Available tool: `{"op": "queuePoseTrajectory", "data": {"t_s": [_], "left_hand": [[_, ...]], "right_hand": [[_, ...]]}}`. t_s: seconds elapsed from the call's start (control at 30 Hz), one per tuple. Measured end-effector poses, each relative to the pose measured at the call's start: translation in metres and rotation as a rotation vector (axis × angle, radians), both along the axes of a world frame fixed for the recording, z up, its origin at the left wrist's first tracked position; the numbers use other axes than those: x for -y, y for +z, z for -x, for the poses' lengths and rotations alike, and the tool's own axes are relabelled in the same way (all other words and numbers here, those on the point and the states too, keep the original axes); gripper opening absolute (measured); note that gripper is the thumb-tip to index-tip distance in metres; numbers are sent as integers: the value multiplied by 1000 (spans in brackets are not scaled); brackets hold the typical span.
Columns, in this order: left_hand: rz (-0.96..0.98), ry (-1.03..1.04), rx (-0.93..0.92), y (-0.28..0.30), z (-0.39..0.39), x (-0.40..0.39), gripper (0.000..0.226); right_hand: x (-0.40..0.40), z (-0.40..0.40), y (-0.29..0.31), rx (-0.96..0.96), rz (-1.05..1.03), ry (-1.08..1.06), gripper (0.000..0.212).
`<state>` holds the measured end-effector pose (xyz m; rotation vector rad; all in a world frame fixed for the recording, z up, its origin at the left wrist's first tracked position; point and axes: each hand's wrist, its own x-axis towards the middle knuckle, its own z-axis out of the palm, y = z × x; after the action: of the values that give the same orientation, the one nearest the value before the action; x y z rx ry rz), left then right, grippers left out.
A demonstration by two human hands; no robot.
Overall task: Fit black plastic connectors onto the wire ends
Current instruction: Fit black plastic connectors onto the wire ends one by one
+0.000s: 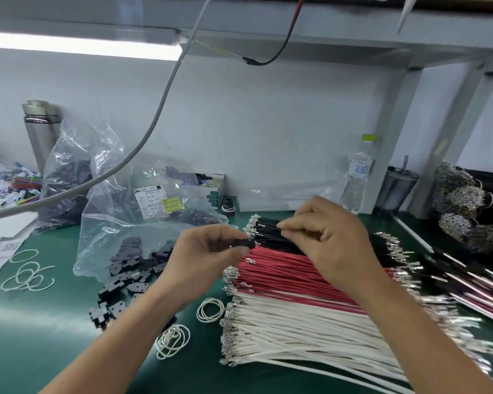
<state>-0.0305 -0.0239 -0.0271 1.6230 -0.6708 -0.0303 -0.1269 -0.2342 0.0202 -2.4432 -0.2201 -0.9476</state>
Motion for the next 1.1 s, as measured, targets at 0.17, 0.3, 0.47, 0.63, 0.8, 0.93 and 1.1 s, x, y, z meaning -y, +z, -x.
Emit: {"op": "queuePoseTrajectory", "data": {"t_s": [0.17,0.3,0.47,0.63,0.8,0.93,1.1], "left_hand": [[57,-49,-90,1,2,1,15],[55,-65,-109,3,6,1,17],[51,-64,-103,2,7,1,23],[49,-65,-91,-1,5,2,20],[71,-85,-96,0,7,2,21],[73,-97,-103,0,6,2,21],[62,-103,-94,-1,6,2,21]], "right_hand": [[1,-5,-30,1,-97,43,16],[5,1,-30,6,-28,21,20],[9,3,-29,7,-24,-9,13],[10,3,-30,-21,53,-31,10],[10,4,-29,-49,57,-27,10],[10,4,-28,-42,50,-26,9],[10,6,-27,60,9,-28,11]]}}
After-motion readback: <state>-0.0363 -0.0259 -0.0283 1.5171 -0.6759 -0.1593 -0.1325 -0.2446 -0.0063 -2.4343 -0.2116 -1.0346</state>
